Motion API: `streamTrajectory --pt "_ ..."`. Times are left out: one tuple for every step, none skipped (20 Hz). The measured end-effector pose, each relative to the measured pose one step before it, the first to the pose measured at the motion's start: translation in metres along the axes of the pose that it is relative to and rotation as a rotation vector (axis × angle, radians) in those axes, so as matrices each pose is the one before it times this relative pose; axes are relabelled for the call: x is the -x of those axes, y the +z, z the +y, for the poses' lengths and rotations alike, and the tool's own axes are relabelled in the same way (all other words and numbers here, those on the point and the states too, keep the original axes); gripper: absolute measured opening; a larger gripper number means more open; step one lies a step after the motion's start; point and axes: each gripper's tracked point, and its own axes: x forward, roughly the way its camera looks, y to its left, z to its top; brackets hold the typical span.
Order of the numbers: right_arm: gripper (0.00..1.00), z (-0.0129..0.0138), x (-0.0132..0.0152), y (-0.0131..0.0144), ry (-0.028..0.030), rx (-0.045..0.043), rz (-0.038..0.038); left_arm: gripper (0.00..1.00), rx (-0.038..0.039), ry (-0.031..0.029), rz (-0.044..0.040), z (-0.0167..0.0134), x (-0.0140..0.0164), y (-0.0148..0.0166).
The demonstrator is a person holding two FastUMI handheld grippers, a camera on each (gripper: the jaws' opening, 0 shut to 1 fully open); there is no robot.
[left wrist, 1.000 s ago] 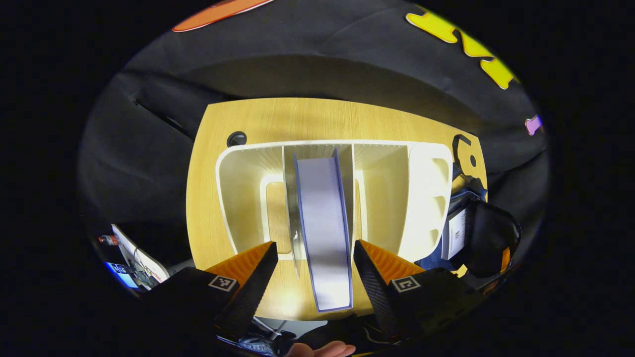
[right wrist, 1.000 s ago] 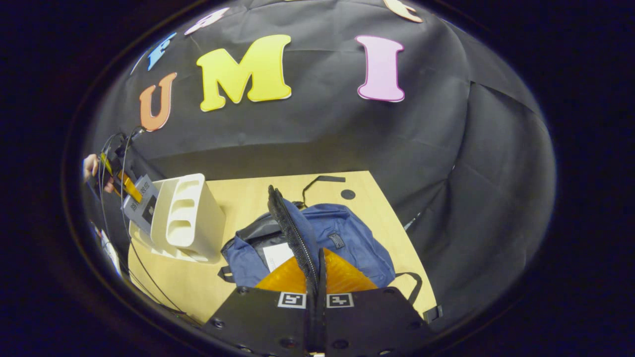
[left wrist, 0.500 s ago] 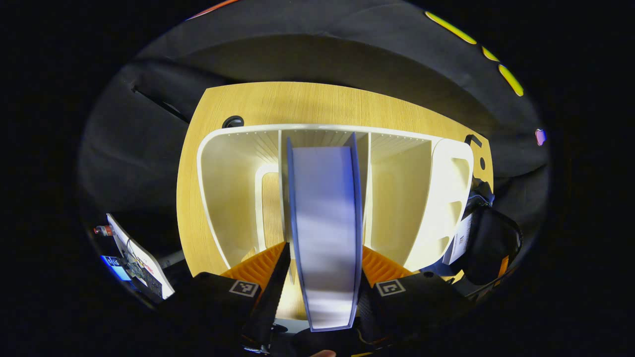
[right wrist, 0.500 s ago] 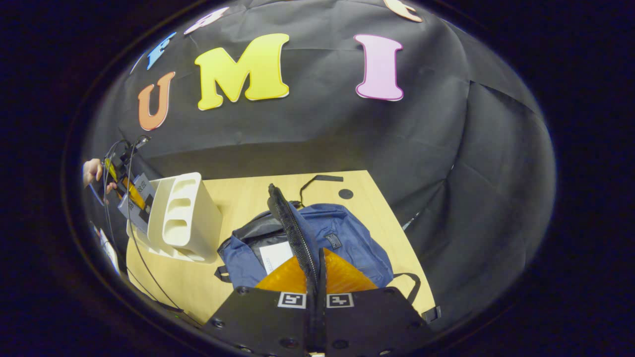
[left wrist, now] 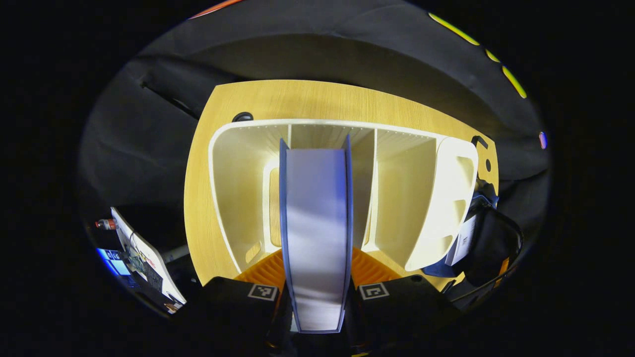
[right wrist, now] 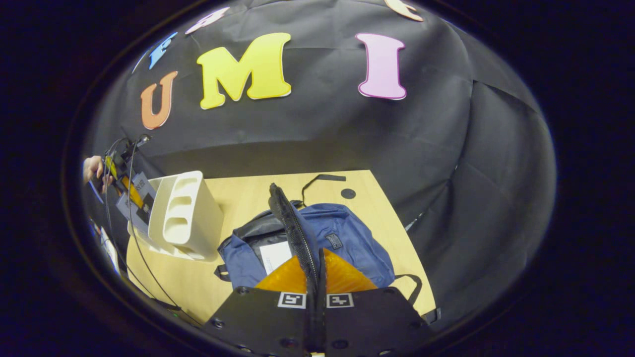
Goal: Open the schoolbag, grab two books from the bookshelf and put them into the schoolbag.
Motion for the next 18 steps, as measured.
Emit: streamTrajectory --pt "0.00 -0.00097 -0.00018 -0.00065 0.00546 0.00137 -0.00101 0.45 0.00784 0.00262 -0.00875 0.00168 0.00851 -0.00546" --pt "0.00 -0.00060 0.00013 0.00000 0.00613 0.00074 -0.00012 0.45 0.00597 -0.00081 -0.00948 -0.00061 0.01007 -0.00503" --pt "0.00 -0.00102 -0.00064 -0.00232 0.00567 0.00170 -0.00120 0.45 0.00852 -0.00530 -0.01256 -0.00058 0.01103 -0.00494" --pt "0.00 -0.00124 -0.00058 -0.00002 0.00627 0.00081 -0.00033 0.44 0.00558 -0.00689 -0.01466 -0.00241 0.01223 -0.00583" --pt "0.00 0.00012 0.00042 -0.00102 0.00838 -0.00126 -0.00308 0.44 0.00492 -0.00754 -0.01536 -0.00067 0.01353 -0.00725" --pt "0.00 -0.00041 0.00011 -0.00160 0.00804 0.00074 -0.00012 0.44 0.00182 -0.00461 -0.01763 -0.00124 0.01427 -0.00684" --pt "0.00 -0.00183 0.00028 0.00117 0.00075 0.00677 -0.00429 0.44 -0.00022 -0.00142 -0.01725 0.00005 0.01346 -0.00716" --pt "0.00 -0.00213 0.00000 0.00137 0.00227 0.00958 -0.00522 0.44 -0.00036 0.00146 -0.01484 0.00062 0.01498 -0.00798" --pt "0.00 0.00036 0.00019 -0.00053 0.00555 0.00710 -0.00321 0.44 -0.00230 -0.00172 -0.01470 -0.00011 0.01340 -0.00807" --pt "0.00 -0.00058 0.00109 -0.00047 0.00385 0.00900 -0.00324 0.43 -0.00477 -0.00709 -0.01243 -0.00059 0.01392 -0.00761" --pt "0.01 -0.00041 0.00060 0.00089 0.00290 0.00742 -0.00365 0.43 0.00618 -0.01397 -0.01429 -0.00266 0.01392 -0.00897" --pt "0.01 -0.00046 0.00002 -0.00069 0.00501 0.00675 -0.00352 0.44 0.00846 -0.02193 -0.01201 -0.00473 0.01252 -0.00615" --pt "0.00 -0.00055 -0.00024 0.00000 0.00380 0.00423 -0.00235 0.43 0.00132 -0.03289 -0.01187 -0.00678 0.01046 -0.00821" --pt "0.01 -0.00060 0.00117 0.00016 0.00384 -0.00083 -0.00099 0.43 0.00304 -0.03346 -0.01611 -0.00704 0.00910 -0.00577" --pt "0.01 -0.00193 0.00035 0.00125 -0.00064 -0.00106 -0.00146 0.43 0.00604 -0.03085 -0.01328 -0.00311 0.00257 -0.00854" --pt "0.00 -0.00225 0.00053 -0.00172 0.00075 -0.00192 -0.00024 0.43 0.01502 -0.03691 -0.01034 -0.00774 0.00452 -0.00557" --pt "0.00 -0.00095 0.00149 -0.00066 0.00010 0.00115 0.00177 0.43 0.02465 -0.04514 -0.00263 -0.01051 0.00155 -0.00794" --pt "0.03 -0.00131 -0.00060 -0.00096 -0.00002 0.00315 0.00226 0.43 0.02597 -0.04341 0.00638 -0.00785 0.00115 -0.00700"
